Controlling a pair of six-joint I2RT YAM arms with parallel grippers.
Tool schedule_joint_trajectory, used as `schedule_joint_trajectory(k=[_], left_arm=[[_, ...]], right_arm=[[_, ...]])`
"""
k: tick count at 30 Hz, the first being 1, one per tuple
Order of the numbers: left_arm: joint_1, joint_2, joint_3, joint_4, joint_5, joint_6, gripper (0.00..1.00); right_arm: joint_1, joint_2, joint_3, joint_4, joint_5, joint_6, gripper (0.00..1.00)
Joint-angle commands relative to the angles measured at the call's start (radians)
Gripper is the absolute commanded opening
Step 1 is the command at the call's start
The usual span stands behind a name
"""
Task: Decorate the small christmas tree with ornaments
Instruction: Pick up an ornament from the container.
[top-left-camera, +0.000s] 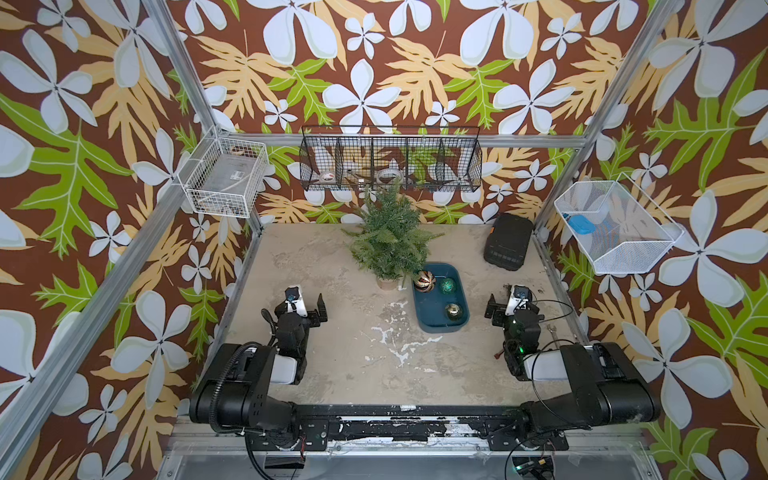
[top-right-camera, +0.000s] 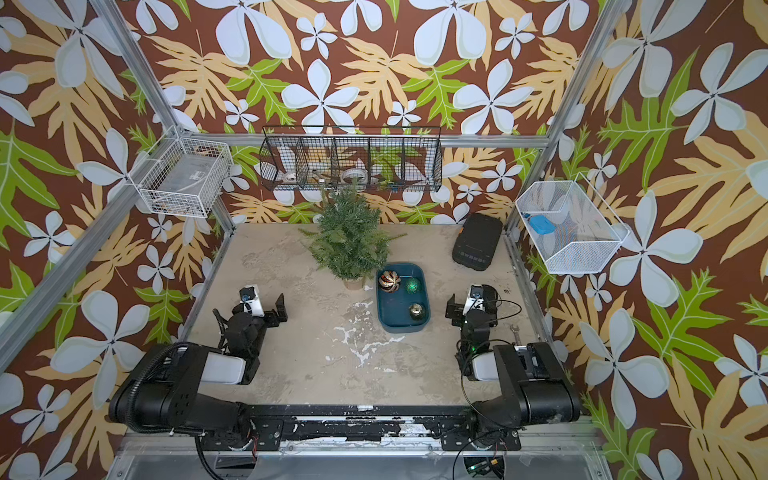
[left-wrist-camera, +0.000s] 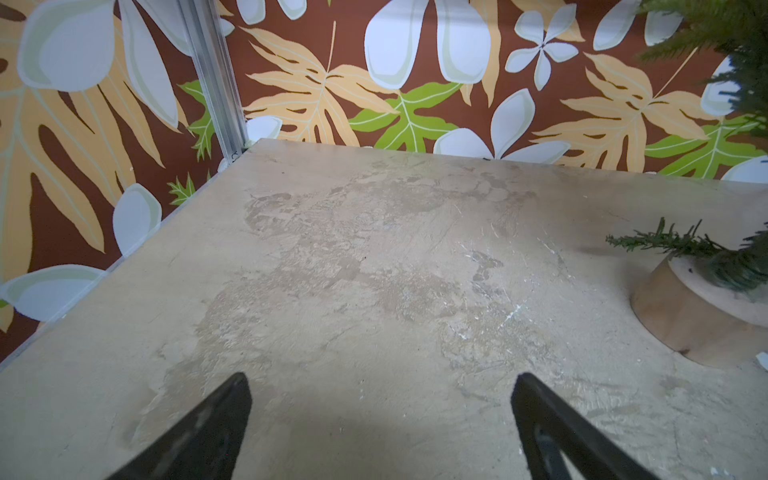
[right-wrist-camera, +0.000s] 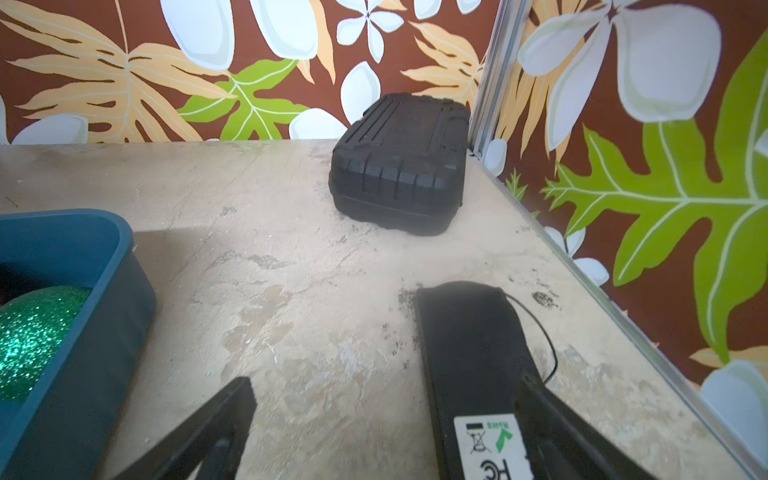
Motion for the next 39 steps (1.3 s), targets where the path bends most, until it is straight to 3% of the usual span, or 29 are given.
schedule_joint_trajectory(k=[1, 37, 39], left_arm=[[-0.004, 0.004, 0.006, 0.101, -0.015, 0.001, 1.00], [-0.004, -0.005, -0.003, 0.116, -0.021, 0.003, 1.00], [-0.004, -0.073, 0.029, 0.004, -0.070, -0.021, 1.00]], right_arm=[[0.004, 0.007, 0.007, 0.101, 0.028, -0.030, 1.00], [0.004, -0.002, -0.004, 0.119, 0.034, -0.031, 1.00], [0.014, -0.071, 0.028, 0.014, 0.076, -0.030, 1.00]])
